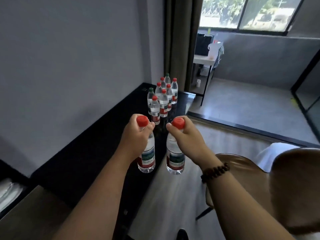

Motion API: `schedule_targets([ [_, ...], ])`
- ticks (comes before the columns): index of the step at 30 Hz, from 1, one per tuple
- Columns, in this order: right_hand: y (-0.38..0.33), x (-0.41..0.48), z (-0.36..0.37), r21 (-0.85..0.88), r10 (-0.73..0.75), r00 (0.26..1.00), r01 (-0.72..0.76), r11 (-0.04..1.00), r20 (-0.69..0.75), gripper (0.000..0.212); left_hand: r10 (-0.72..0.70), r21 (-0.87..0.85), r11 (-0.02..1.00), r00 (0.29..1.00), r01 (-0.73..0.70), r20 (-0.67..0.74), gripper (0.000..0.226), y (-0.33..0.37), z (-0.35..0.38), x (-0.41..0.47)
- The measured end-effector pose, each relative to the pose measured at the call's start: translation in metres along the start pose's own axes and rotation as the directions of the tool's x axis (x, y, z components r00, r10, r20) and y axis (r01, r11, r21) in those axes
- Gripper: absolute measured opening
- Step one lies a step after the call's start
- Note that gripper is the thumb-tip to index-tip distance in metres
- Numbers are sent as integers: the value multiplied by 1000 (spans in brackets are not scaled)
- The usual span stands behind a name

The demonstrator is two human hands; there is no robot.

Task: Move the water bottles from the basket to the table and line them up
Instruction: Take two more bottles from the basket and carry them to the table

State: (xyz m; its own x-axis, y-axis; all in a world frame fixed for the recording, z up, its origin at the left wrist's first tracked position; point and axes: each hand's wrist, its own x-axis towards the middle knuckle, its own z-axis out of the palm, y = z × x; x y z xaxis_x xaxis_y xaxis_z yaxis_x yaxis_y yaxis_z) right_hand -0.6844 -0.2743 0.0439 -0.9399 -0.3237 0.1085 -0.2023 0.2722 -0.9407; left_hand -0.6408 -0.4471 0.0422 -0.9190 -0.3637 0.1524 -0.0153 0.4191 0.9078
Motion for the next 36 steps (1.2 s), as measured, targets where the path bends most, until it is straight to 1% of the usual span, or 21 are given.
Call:
schedule_targets([
  [3, 7, 68, -4, -47, -26, 995, 31, 998, 98, 20, -30, 5, 1000, 996, 30, -86, 22, -7, 5, 53],
  [5, 14, 111, -2, -62, -38, 986, 49, 997, 162, 28, -41, -26, 999, 986, 37, -163, 27, -15, 4, 83],
  [7, 18, 147, 5, -93, -47, 974, 69, 993, 220, 32, -66, -60, 997, 969, 53, -239, 36, -22, 2, 107],
  [9, 23, 180, 16, -114, -54, 961, 88, 990, 272, 29, -104, -82, 993, 949, 83, -298, 42, -28, -1, 128],
  [13, 30, 244, 43, -150, -76, 914, 146, 978, 398, 19, -173, -78, 985, 915, 155, -364, 43, -52, -7, 172],
  [15, 37, 274, 59, -180, -87, 884, 188, 965, 459, 21, -201, -38, 979, 902, 202, -381, 41, -72, -14, 196],
  [17, 43, 305, 76, -197, -65, 863, 187, 962, 502, 25, -213, 1, 973, 897, 231, -387, 41, -92, -21, 222],
  [19, 48, 334, 92, -205, -28, 848, 160, 966, 529, 30, -214, 59, 965, 895, 256, -392, 40, -108, -27, 243],
  [23, 51, 388, 118, -280, -2, 804, 210, 937, 594, 35, -246, 97, 946, 881, 309, -405, 35, -130, -33, 274],
  [26, 57, 422, 133, -327, 31, 793, 214, 921, 608, 37, -255, 164, 923, 874, 348, -414, 33, -140, -34, 293],
  [29, 66, 455, 145, -396, 29, 775, 290, 871, 631, 33, -294, 166, 903, 852, 395, -433, 33, -149, -29, 310],
  [32, 79, 488, 153, -440, 36, 761, 336, 833, 648, 26, -331, 148, 893, 843, 425, -424, 34, -158, -18, 326],
  [36, 102, 524, 159, -472, 87, 698, 381, 795, 710, 28, -404, 86, 873, 809, 481, -427, 33, -165, 3, 344],
])
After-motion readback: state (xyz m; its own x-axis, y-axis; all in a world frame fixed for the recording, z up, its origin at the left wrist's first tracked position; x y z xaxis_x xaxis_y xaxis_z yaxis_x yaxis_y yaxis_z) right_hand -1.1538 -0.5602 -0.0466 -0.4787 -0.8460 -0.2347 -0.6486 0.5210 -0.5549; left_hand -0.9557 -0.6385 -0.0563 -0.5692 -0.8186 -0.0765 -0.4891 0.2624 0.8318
